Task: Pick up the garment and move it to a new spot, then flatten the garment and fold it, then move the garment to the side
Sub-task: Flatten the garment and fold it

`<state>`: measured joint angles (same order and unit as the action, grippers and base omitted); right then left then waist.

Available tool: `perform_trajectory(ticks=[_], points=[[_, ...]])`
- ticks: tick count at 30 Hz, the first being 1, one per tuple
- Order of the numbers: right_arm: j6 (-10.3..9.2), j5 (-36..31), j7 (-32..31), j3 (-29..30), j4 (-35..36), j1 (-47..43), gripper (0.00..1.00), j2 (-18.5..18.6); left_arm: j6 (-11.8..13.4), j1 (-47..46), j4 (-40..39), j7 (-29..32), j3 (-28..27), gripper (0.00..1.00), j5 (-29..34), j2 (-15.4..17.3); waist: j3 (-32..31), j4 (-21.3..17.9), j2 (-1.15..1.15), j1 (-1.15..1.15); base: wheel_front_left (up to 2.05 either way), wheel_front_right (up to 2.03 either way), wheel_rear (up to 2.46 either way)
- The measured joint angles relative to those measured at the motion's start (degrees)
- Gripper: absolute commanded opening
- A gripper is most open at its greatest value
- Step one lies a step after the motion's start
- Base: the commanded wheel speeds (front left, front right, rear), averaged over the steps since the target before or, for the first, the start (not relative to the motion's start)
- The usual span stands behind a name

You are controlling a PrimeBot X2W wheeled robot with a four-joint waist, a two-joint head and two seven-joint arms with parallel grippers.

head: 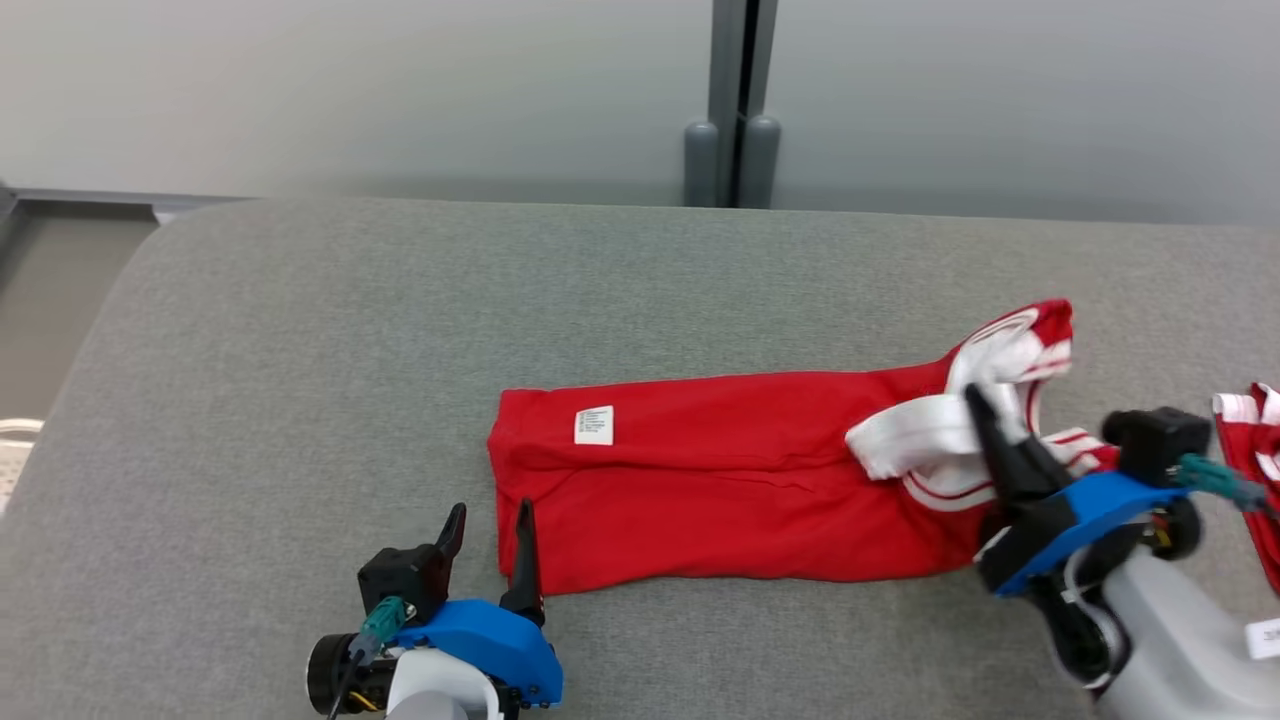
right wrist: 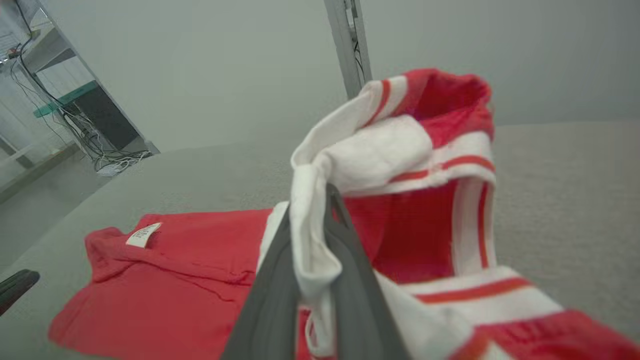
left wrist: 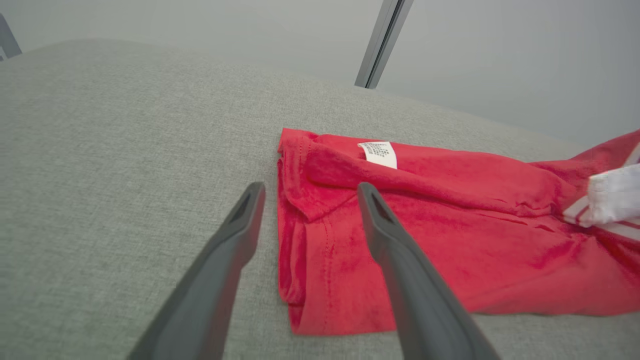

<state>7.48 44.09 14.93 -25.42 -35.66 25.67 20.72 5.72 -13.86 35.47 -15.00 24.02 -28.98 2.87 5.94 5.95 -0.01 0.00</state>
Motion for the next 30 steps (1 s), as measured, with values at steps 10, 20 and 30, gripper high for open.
perform_trajectory(ticks=[10,20,30], points=[[0.00,1.3,-3.6,-10.7,4.2,2.3,0.00,-4.0,-0.2,-0.2,0.0,0.0,6.2,1.00,-2.1,0.0,-0.7,8.2,0.01,0.00,0.00,0.00,0.00],[0.00,0.3,-4.2,-14.5,-3.1,6.9,0.00,-8.2,0.9,-0.4,-0.9,0.0,12.4,1.00,-4.7,0.1,0.7,17.6,0.01,0.00,0.00,0.00,0.00],[0.01,0.1,-0.4,-13.7,-3.7,10.7,1.00,-11.2,3.6,-1.7,-1.4,0.0,13.4,1.00,-5.7,0.0,2.6,17.4,0.01,0.00,0.00,0.00,0.00]])
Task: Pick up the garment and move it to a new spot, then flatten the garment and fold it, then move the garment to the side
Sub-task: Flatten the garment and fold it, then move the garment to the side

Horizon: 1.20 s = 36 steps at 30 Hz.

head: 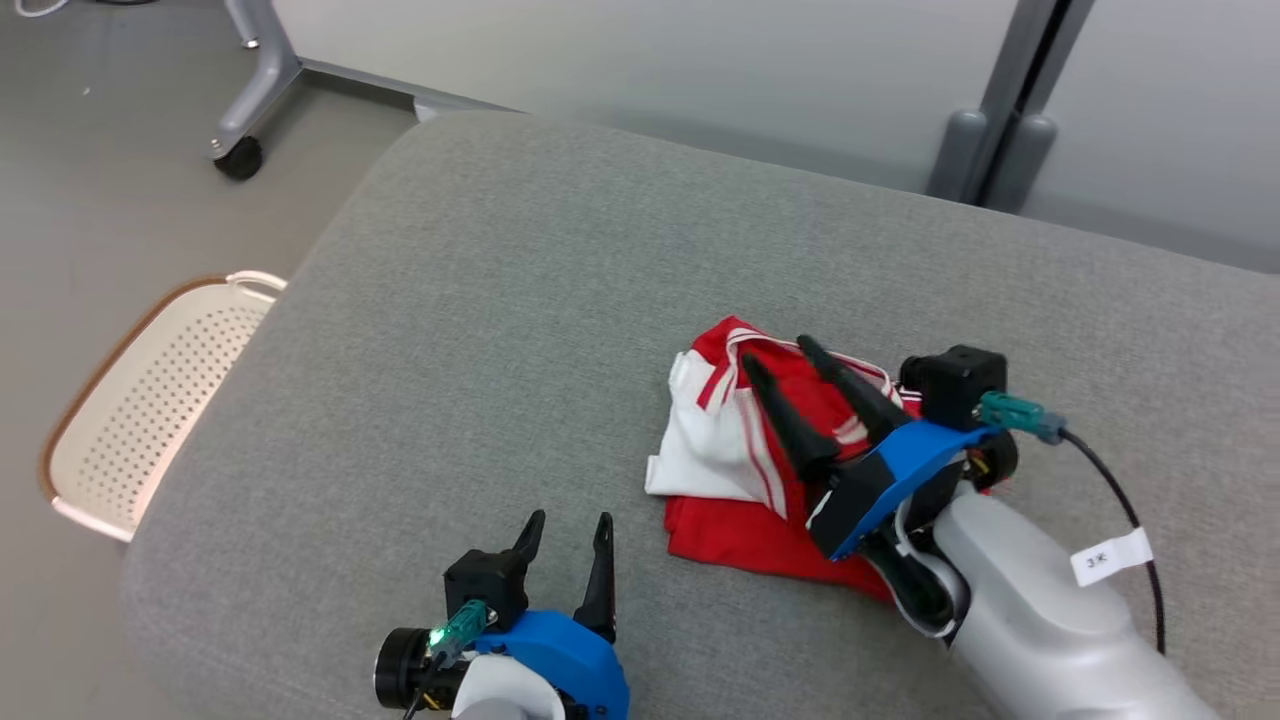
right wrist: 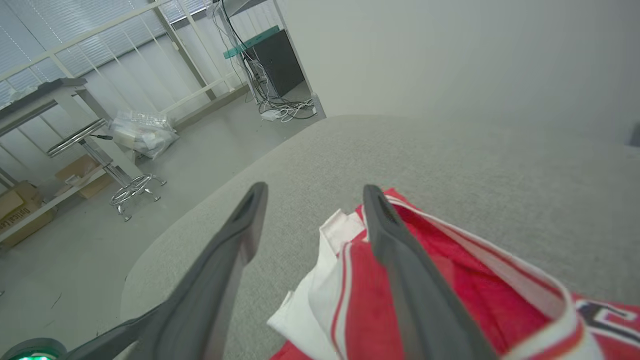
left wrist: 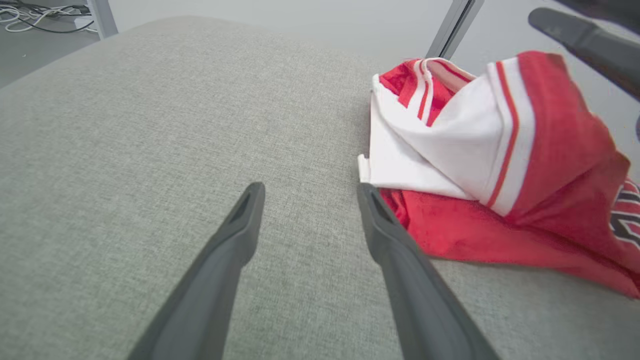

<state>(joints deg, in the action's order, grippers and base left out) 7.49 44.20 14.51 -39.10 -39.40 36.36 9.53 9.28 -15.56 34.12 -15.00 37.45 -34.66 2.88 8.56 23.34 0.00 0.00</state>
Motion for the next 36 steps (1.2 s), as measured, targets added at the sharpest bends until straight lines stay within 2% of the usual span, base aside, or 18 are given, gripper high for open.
perform_trajectory(ticks=[2,9,16,23,29,36], points=[[0.00,-1.8,0.3,2.3,0.7,0.3,1.00,1.3,0.7,-0.1,0.2,0.0,-1.1,1.00,1.0,0.0,0.0,-1.6,0.00,0.00,0.00,0.00,0.00],[-0.01,-10.9,0.5,18.3,3.7,-3.7,1.00,3.5,3.1,-0.6,-0.4,0.0,-5.8,1.00,5.6,0.0,-0.8,-8.0,0.00,0.00,0.00,0.00,0.00],[-0.01,-20.0,0.5,30.6,4.8,-11.8,1.00,1.8,5.0,0.2,-1.4,0.0,-11.0,1.00,10.7,0.0,-2.6,-13.5,0.01,0.00,0.00,0.00,0.00],[0.00,-28.0,0.5,36.5,5.2,-17.9,1.00,-1.8,6.7,3.1,-1.2,0.0,-15.8,1.00,16.3,0.0,-5.0,-17.5,0.01,0.01,0.00,0.00,0.00],[-0.01,-32.3,0.5,38.5,4.6,-21.3,1.00,-4.6,6.1,6.7,-0.8,0.0,-19.2,1.00,20.1,0.2,-7.8,-19.7,0.01,0.01,0.00,0.00,0.00],[0.00,-34.5,0.5,39.2,3.7,-23.0,1.00,-6.0,5.1,10.0,-1.4,0.0,-21.6,1.00,23.2,0.1,-10.0,-21.3,0.01,0.01,0.00,0.00,0.00]])
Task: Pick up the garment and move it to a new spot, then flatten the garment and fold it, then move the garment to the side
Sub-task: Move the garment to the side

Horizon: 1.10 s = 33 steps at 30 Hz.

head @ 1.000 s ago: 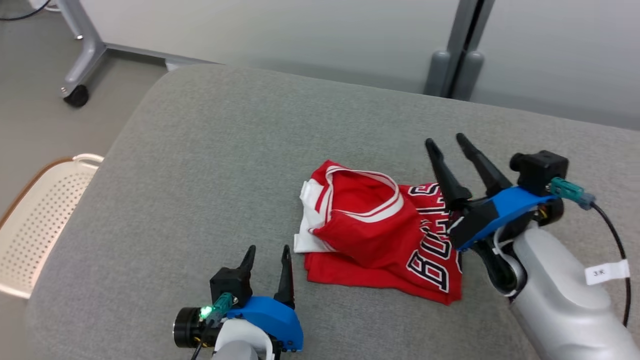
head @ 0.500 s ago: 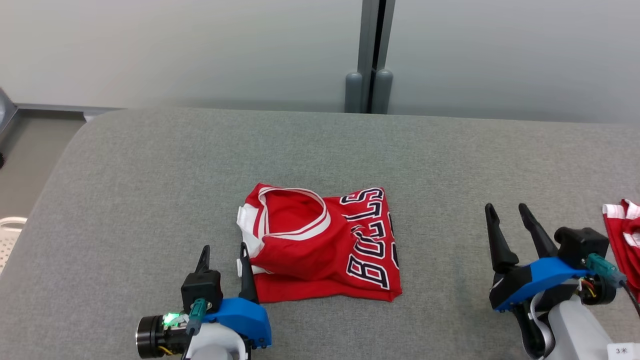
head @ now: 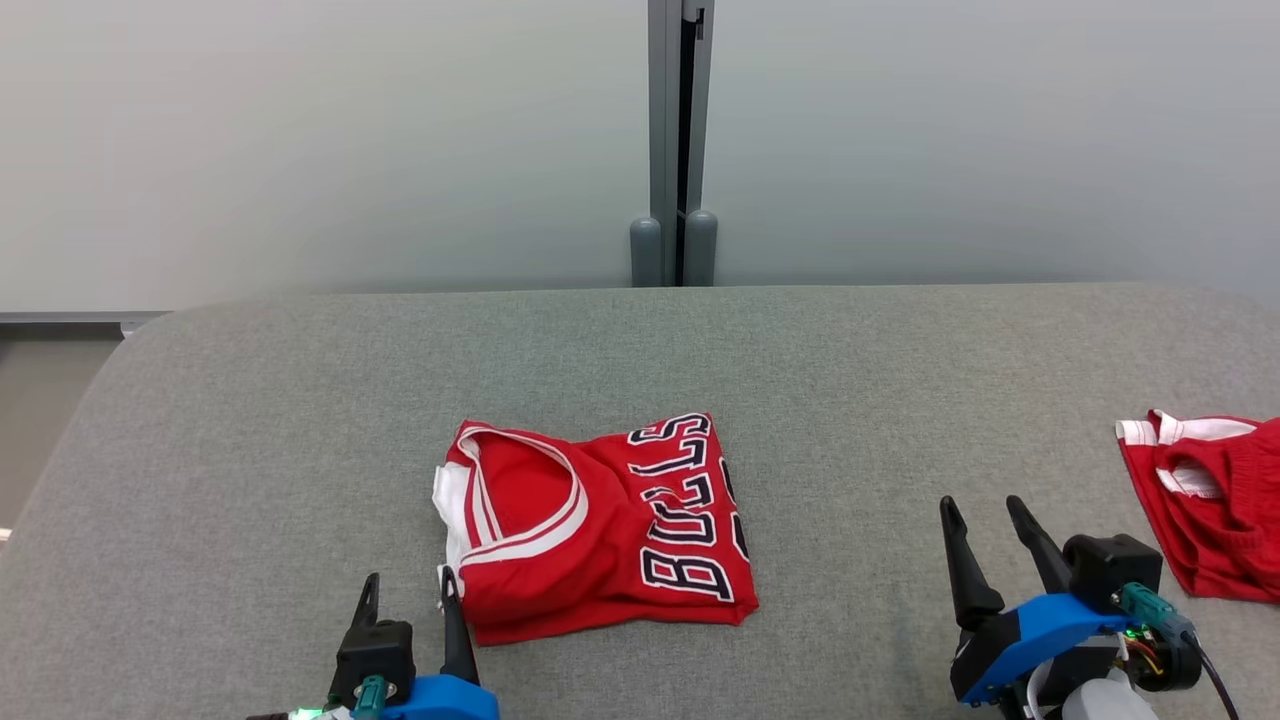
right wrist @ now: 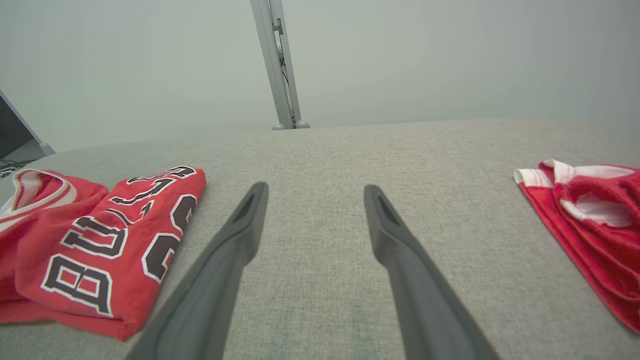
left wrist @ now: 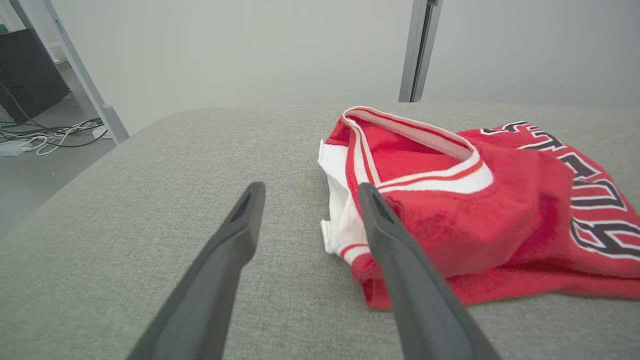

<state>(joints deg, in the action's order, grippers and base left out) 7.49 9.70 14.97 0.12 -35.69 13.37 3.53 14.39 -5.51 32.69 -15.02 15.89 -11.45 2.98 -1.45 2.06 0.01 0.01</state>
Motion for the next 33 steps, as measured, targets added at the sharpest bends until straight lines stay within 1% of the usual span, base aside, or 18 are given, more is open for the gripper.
perform_trajectory(ticks=[6,12,15,19,21,24,31,33], points=[[0.00,0.0,0.0,0.3,-0.2,-0.1,1.00,-0.4,-1.2,0.4,-0.1,0.0,-1.0,1.00,1.0,0.0,-0.1,0.0,0.00,-0.01,0.00,0.00,0.00],[-0.01,0.6,0.0,-0.1,-0.3,-0.1,1.00,-0.5,-1.8,0.4,-0.3,0.0,-1.7,1.00,1.5,0.0,0.0,0.3,0.00,-0.01,0.00,0.00,0.00],[0.00,1.5,0.0,-0.7,-0.3,-0.1,1.00,-0.5,-1.9,0.4,-0.5,0.0,-1.6,1.00,1.3,-0.1,-0.1,0.5,0.00,-0.01,0.00,0.00,0.00],[-0.01,1.6,0.0,-2.9,-0.3,0.0,1.00,-0.5,-1.9,0.4,-0.9,0.0,-0.5,1.00,0.5,-0.1,0.1,1.4,-0.01,-0.01,0.00,0.00,0.00],[-0.01,1.6,0.0,-5.3,-0.2,0.4,1.00,-0.5,-1.9,0.4,-1.1,0.0,-0.1,1.00,0.3,-0.1,0.3,2.3,-0.01,-0.01,0.00,0.00,0.00],[0.00,3.1,0.0,-10.9,0.1,1.8,1.00,-0.5,-2.1,0.2,-1.7,0.0,1.4,1.00,0.2,-0.1,0.5,4.1,-0.01,-0.01,0.00,0.00,0.00],[0.00,6.2,0.0,-24.3,-1.0,6.4,1.00,-0.6,-1.7,-0.1,-2.7,0.0,4.5,1.00,-1.3,-0.1,1.5,10.2,-0.01,-0.01,0.00,0.00,0.00],[0.00,7.2,0.0,-26.5,-2.0,7.4,1.00,-0.5,-1.5,-0.3,-3.0,0.0,5.2,1.00,-1.7,-0.1,2.0,12.0,-0.01,-0.02,0.00,0.00,0.00]])
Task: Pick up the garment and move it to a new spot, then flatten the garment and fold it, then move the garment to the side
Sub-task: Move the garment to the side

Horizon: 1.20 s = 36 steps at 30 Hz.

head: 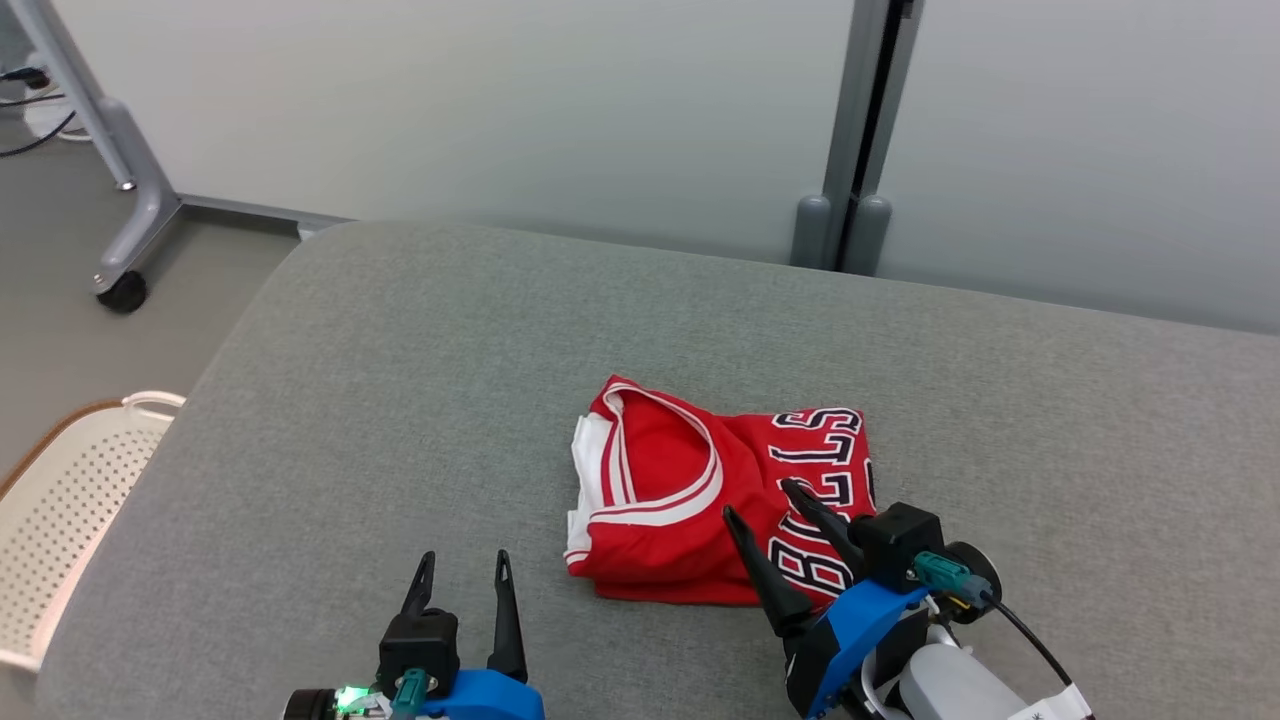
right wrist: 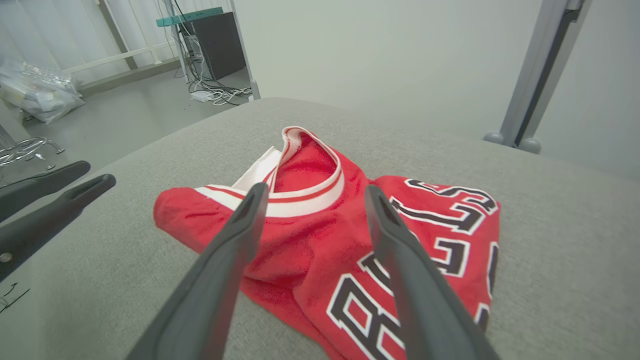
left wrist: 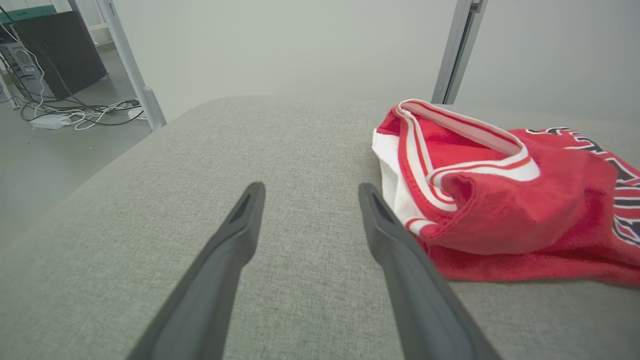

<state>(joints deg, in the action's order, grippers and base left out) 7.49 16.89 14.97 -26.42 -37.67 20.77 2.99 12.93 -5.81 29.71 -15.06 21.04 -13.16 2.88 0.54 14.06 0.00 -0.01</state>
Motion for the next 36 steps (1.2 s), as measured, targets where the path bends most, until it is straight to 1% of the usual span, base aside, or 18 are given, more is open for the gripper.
perform_trajectory(ticks=[1,2,3,4,7,17,19,24,27,31,32,34,36], points=[[0.00,0.4,0.0,-0.7,-0.6,0.5,1.00,0.0,0.2,0.0,-0.2,0.0,0.2,1.00,-0.2,0.0,0.3,0.8,0.00,0.00,0.00,0.00,0.00],[0.00,0.8,0.0,-1.0,-1.2,1.0,0.97,0.1,0.2,0.0,-0.3,0.0,0.3,1.00,-0.5,0.0,0.7,1.6,0.00,0.00,0.00,0.00,0.00],[0.00,1.5,0.0,-1.1,-1.9,1.5,0.55,0.1,0.4,0.0,-0.5,0.0,0.3,1.00,-0.5,0.0,1.0,2.4,0.00,0.00,0.00,0.00,0.00],[0.00,1.6,0.0,-1.1,-2.6,2.2,0.00,0.5,0.5,0.0,-0.8,0.0,0.5,1.00,-0.6,0.0,1.4,3.0,0.00,0.00,0.00,0.00,0.00],[0.00,1.9,0.0,-1.4,-5.3,3.5,0.00,1.2,0.8,0.0,-1.9,0.0,0.9,1.00,-1.2,0.0,2.6,4.9,0.00,0.00,0.00,0.00,0.00],[0.00,3.9,0.0,-8.0,-12.1,6.3,0.00,1.9,2.3,-0.2,-4.2,0.0,4.5,1.00,-3.8,0.0,6.6,10.2,0.00,0.00,0.00,0.00,0.00],[0.00,5.0,-0.3,-10.3,-13.2,6.8,0.00,1.8,2.5,-0.2,-4.6,0.0,5.2,1.00,-4.0,0.0,7.3,11.0,0.00,0.00,0.00,0.00,0.00],[0.00,8.4,-1.8,-18.7,-13.2,7.6,0.00,1.3,3.3,-0.3,-5.2,0.0,5.8,1.00,-4.5,0.0,8.8,12.3,0.00,0.00,0.00,0.00,0.00],[0.00,11.8,-1.7,-21.7,-12.4,8.5,0.00,2.1,3.7,-0.5,-5.4,0.0,5.7,1.00,-4.5,0.0,8.9,11.7,0.00,0.00,0.00,0.00,0.00],[0.00,16.8,-0.7,-25.6,-8.4,9.4,0.00,4.0,3.7,-0.8,-5.5,0.0,5.0,1.00,-4.5,0.0,8.6,9.3,0.00,0.00,0.00,0.00,0.00],[0.00,17.8,-0.4,-25.8,-7.3,9.6,0.00,4.7,3.7,-0.9,-5.5,0.0,4.8,1.00,-4.4,0.0,8.4,8.5,0.00,0.00,0.00,0.00,0.00],[0.00,19.2,-0.2,-25.0,-5.4,10.0,0.00,6.1,3.7,-1.1,-5.5,0.0,4.1,1.00,-4.2,0.0,8.0,6.8,0.00,0.00,0.00,0.00,0.00],[0.00,19.6,-0.1,-20.9,-2.6,10.3,0.00,7.6,3.4,-1.2,-5.3,0.0,3.5,1.00,-3.9,0.0,7.5,4.9,0.00,0.00,0.00,0.00,0.00]])
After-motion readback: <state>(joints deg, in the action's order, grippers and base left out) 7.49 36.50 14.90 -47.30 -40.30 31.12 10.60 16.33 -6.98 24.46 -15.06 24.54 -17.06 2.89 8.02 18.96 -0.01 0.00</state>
